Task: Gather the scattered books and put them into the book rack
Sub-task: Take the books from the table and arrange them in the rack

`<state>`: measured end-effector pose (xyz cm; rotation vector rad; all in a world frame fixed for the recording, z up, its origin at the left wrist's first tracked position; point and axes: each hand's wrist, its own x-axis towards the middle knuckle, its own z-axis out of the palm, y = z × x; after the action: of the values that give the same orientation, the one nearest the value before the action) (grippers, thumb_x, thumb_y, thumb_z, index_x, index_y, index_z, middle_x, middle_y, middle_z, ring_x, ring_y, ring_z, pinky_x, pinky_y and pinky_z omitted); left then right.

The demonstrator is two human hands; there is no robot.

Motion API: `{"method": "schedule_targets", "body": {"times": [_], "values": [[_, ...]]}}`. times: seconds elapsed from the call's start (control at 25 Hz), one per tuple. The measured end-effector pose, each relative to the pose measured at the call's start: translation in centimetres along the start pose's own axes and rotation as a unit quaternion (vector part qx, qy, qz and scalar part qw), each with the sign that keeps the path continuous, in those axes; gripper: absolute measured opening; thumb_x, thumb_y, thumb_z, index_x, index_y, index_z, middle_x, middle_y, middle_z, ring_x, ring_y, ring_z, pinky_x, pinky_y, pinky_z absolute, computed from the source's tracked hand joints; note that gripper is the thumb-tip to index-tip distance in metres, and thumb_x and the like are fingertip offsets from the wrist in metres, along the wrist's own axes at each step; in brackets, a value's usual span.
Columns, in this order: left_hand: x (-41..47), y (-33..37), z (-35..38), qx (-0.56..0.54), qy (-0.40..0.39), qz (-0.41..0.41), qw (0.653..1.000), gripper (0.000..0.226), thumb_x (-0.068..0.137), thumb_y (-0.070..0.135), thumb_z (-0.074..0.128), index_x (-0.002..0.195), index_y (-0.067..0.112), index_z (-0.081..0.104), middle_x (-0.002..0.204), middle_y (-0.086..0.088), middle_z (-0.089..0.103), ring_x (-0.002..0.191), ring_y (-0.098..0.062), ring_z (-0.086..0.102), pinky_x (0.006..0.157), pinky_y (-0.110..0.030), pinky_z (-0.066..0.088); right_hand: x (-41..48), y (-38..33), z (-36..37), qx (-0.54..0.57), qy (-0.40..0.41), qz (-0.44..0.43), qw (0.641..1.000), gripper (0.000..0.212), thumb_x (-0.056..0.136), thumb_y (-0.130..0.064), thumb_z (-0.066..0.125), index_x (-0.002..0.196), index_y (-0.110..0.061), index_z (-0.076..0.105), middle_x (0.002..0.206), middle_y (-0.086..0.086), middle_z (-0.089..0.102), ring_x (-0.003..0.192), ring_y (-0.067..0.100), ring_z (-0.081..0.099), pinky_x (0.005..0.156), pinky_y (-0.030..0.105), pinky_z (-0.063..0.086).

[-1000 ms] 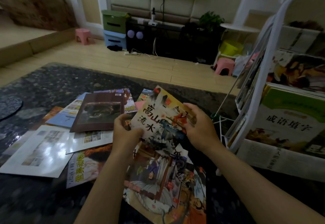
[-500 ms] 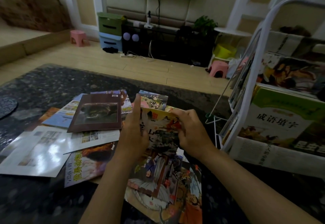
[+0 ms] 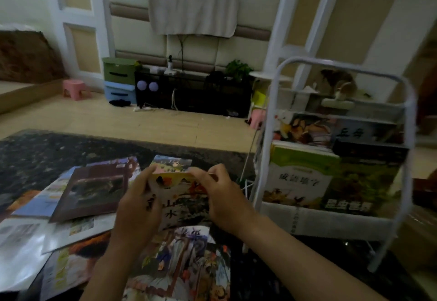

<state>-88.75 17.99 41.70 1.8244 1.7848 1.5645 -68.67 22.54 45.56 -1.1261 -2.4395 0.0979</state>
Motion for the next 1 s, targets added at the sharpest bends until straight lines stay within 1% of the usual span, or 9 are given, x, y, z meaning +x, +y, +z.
{"method": "schedule_targets", "body": {"times": [0.08,0.16,0.24,0.36,0.44,0.56,0.76,0.84,1.0], "values": [[1.2,3.3,-0.7,-0.011,0.006,0.024,1.0,0.071,0.08,-0.009,0.069,0.141,0.019,0.043,0.113,-0.002,0.055,0.093,-0.02,0.06,0.065,-0.016,0.046,-0.1,-0.1,-4.0,-0.015,0.017,-0.016,1.0,0.081,0.088,0.0,0.066,0.151,-0.032,0.025,0.124,0.007,0.031,0.089,0.031,0.049,0.067,0.036,0.049],[3.1,7.8,-1.4,0.0,0.01,0.08,0.997,0.073,0.077,-0.011,0.07,0.14,0.017,0.044,0.109,-0.001,0.055,0.091,-0.024,0.061,0.065,-0.03,0.048,-0.3,0.1,-8.6,-0.032,0.056,-0.026,0.998,0.082,0.085,-0.005,0.072,0.149,-0.031,0.027,0.121,0.007,0.032,0.087,0.032,0.051,0.068,0.042,0.054],[5.6,13.3,-1.9,0.019,0.006,0.147,0.989,0.074,0.076,-0.009,0.072,0.139,0.019,0.045,0.109,-0.003,0.058,0.092,-0.025,0.062,0.068,-0.032,0.048,-0.8,0.8,-14.2,-0.044,0.093,-0.033,0.994,0.084,0.082,-0.01,0.076,0.149,-0.028,0.027,0.119,0.008,0.034,0.091,0.032,0.053,0.074,0.046,0.056],[9.3,21.1,-1.4,0.062,-0.025,0.232,0.97,0.069,0.078,-0.006,0.069,0.14,0.013,0.045,0.12,-0.013,0.06,0.104,-0.03,0.061,0.081,-0.04,0.054,-1.8,2.9,-22.9,-0.084,0.133,-0.025,0.987,0.085,0.082,-0.006,0.073,0.151,-0.026,0.027,0.122,0.01,0.036,0.1,0.031,0.054,0.084,0.044,0.056],[11.3,26.1,0.6,0.077,-0.06,0.269,0.958,0.069,0.081,-0.003,0.065,0.142,0.018,0.041,0.126,-0.013,0.056,0.111,-0.03,0.057,0.087,-0.044,0.055,-3.3,5.7,-28.2,-0.123,0.173,-0.002,0.977,0.081,0.082,-0.003,0.071,0.148,-0.027,0.03,0.122,0.011,0.037,0.099,0.032,0.056,0.085,0.044,0.056],[13.0,32.3,5.3,0.109,-0.098,0.325,0.934,0.071,0.084,0.008,0.067,0.146,0.021,0.035,0.13,-0.008,0.053,0.116,-0.024,0.054,0.095,-0.035,0.049,-5.6,10.5,-33.6,-0.185,0.199,0.061,0.96,0.071,0.085,-0.003,0.066,0.145,-0.023,0.034,0.125,0.016,0.038,0.099,0.037,0.058,0.084,0.047,0.055],[13.8,38.5,14.5,0.178,-0.137,0.319,0.921,0.073,0.084,0.012,0.07,0.146,0.021,0.032,0.127,-0.007,0.055,0.115,-0.026,0.056,0.09,-0.034,0.049,-9.0,17.9,-35.8,-0.228,0.202,0.147,0.941,0.062,0.087,0.005,0.057,0.142,-0.014,0.036,0.126,0.02,0.038,0.104,0.042,0.055,0.085,0.047,0.052],[13.8,38.6,16.8,0.215,-0.152,0.321,0.91,0.075,0.084,0.011,0.071,0.147,0.021,0.031,0.13,-0.008,0.056,0.117,-0.027,0.055,0.088,-0.031,0.047,-10.1,20.4,-35.2,-0.234,0.201,0.147,0.94,0.061,0.087,0.004,0.058,0.141,-0.011,0.036,0.125,0.022,0.039,0.102,0.043,0.056,0.083,0.047,0.053],[13.7,38.2,18.9,0.218,-0.139,0.337,0.905,0.064,0.085,0.011,0.068,0.139,0.022,0.037,0.124,-0.008,0.06,0.109,-0.026,0.06,0.086,-0.043,0.054,-10.9,22.9,-34.3,-0.236,0.219,0.133,0.937,0.061,0.089,0.001,0.058,0.144,-0.01,0.035,0.128,0.023,0.04,0.099,0.043,0.06,0.078,0.047,0.054]]}}
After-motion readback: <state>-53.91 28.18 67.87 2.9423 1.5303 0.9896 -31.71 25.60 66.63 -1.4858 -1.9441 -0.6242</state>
